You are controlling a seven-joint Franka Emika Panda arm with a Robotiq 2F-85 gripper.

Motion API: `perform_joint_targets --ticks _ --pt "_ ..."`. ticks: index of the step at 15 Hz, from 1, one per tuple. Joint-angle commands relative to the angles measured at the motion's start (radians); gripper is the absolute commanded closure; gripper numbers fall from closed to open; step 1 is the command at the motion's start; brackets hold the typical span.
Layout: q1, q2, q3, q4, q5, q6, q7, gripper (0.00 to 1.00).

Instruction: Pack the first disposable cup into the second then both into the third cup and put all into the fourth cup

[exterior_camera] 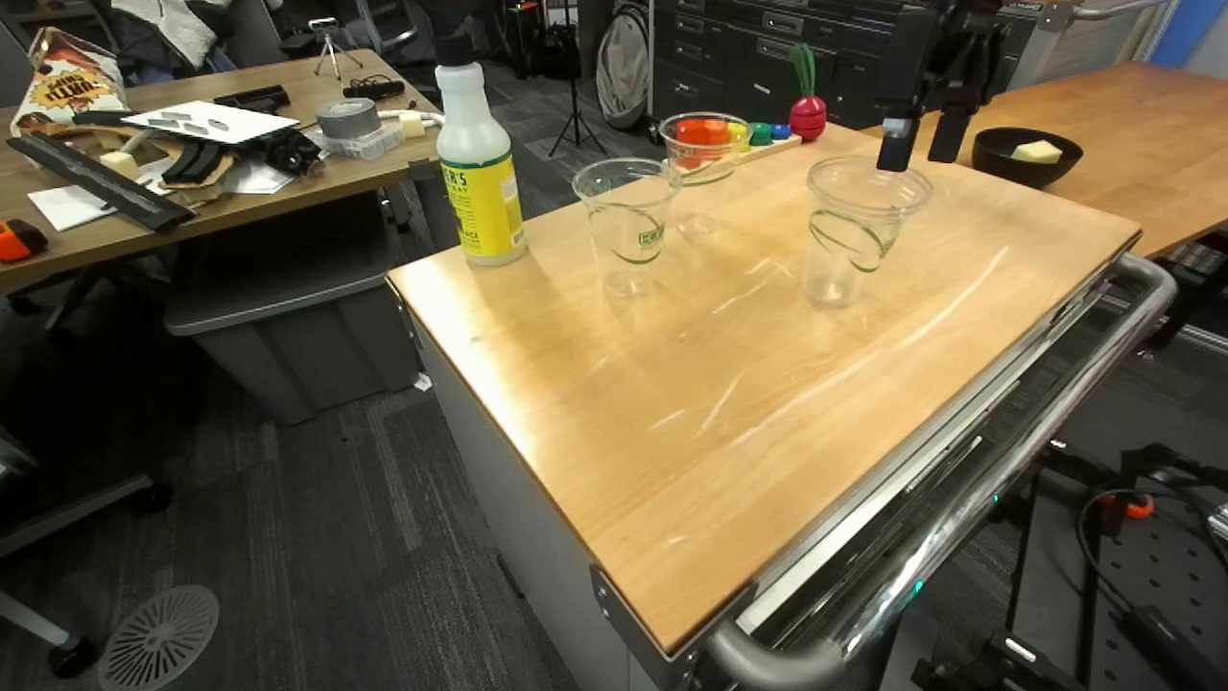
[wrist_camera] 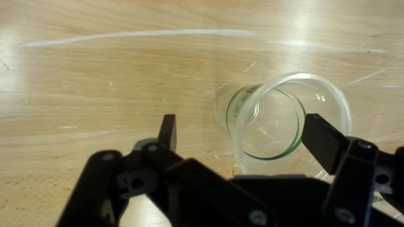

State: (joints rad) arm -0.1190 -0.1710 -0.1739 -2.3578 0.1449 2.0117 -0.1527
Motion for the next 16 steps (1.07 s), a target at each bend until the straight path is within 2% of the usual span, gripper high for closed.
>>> perform_joint_targets --ticks 1,2,11,13,16 --pt "-0.006 0.057 0.012 0.059 -0.031 0.002 0.044 0.00" --pt "-0.007 0.068 0.011 0.067 -0.032 -0.001 0.048 0.18" --pt "-0.015 0.101 0.000 0.081 0.016 -0.026 0.016 0.89" --pt "-0.021 0.103 -0.005 0.072 0.024 -0.024 0.016 0.99" --pt "-0.035 0.089 -0.018 0.070 0.063 -0.057 -0.006 0.98"
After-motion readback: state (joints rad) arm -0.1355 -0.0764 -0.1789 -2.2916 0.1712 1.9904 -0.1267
